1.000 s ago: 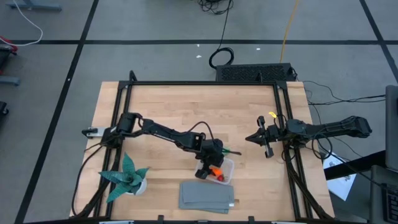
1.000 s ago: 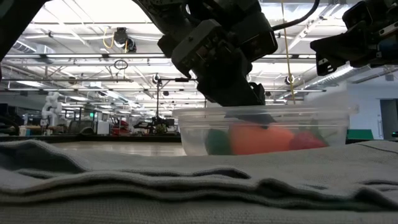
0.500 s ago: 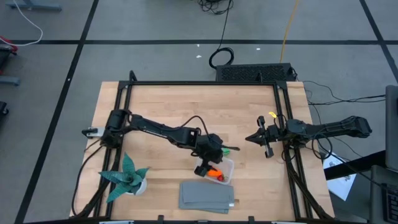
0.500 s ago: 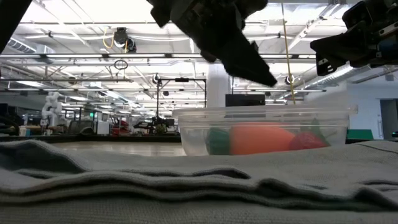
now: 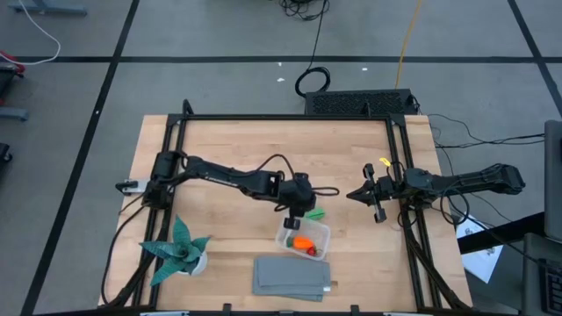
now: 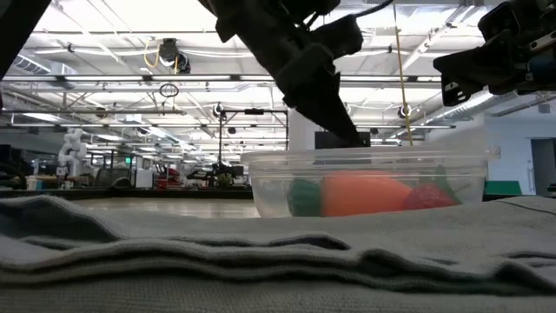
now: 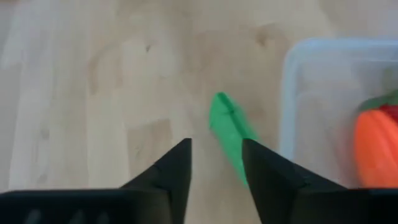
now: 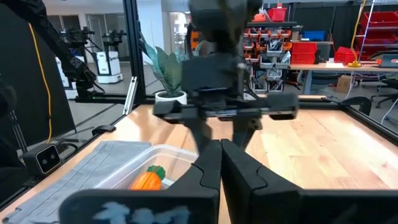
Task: Pick and placing Produce into tupperware
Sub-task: Adjust the transparent bin
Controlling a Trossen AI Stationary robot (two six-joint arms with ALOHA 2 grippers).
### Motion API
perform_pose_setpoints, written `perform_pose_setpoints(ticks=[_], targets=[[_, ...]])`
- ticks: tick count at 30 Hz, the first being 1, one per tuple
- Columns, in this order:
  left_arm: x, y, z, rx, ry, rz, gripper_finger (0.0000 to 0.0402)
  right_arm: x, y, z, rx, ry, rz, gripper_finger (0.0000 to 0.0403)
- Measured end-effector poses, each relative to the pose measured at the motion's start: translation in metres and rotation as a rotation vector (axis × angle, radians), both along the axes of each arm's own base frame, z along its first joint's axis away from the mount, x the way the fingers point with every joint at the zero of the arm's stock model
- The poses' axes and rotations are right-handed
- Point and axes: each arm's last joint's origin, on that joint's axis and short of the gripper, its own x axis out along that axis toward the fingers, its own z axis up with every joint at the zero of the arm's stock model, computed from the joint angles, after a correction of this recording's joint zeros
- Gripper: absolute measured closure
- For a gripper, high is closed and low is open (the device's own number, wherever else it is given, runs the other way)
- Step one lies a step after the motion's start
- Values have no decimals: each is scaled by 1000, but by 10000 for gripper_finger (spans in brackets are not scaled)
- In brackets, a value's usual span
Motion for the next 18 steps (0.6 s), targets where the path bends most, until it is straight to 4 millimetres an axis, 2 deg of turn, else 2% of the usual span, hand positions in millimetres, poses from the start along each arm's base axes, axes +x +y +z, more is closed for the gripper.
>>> perform_pose_setpoints(ticks=[9,13,18], targets=[[-11,11,-17,-27,116,66,361,0,0,0,-2,4,0,403],[-14,10,-23,-53,131,60,381,0,0,0,-3,5,0,403],[-18,8,-30,-62,154,64,386,0,0,0,-3,4,0,403]])
